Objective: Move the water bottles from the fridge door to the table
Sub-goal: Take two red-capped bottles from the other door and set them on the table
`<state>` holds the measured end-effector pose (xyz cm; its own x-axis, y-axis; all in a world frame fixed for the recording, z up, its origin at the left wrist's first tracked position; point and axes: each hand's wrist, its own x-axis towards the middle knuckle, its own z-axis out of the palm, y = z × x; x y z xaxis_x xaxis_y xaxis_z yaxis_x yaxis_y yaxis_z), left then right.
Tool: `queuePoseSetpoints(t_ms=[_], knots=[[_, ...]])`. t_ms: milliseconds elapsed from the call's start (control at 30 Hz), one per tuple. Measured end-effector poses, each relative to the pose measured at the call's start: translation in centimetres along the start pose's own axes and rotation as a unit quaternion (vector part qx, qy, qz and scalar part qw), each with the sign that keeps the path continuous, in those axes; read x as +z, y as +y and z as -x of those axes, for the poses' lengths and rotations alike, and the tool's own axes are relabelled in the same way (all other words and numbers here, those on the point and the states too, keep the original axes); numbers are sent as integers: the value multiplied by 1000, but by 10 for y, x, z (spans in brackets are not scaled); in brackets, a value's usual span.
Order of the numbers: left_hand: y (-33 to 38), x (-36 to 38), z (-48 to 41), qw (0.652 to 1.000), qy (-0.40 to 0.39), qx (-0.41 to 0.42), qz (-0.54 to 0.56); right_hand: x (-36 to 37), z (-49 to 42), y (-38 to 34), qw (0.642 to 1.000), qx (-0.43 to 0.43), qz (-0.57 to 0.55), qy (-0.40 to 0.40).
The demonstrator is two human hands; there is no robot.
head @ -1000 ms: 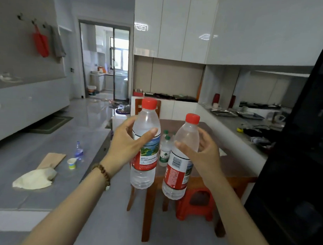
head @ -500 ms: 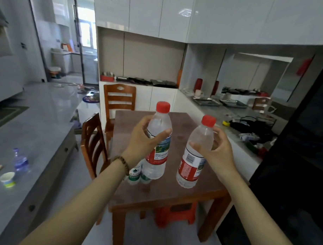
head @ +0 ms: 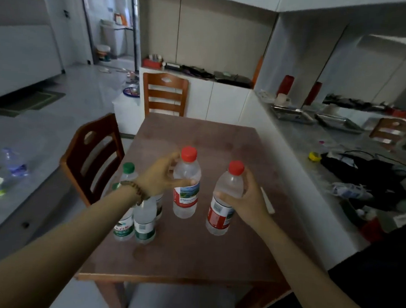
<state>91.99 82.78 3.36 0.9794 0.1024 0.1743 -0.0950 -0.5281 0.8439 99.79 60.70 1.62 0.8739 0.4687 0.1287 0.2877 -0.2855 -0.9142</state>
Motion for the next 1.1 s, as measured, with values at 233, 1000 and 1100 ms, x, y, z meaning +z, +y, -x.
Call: queuePoseSetpoints(t_ms=[233,1000,1100], knots=[[-45,13,-42,997,-25,-51,-44,35,-52,45,998,15,-19,-60],[-96,43,-71,962,-81,-199,-170,87,-92,120,994,73,12,-77],[-95,43,-71,961,-81,-201,-170,88,-93,124,994,64,15,-86]])
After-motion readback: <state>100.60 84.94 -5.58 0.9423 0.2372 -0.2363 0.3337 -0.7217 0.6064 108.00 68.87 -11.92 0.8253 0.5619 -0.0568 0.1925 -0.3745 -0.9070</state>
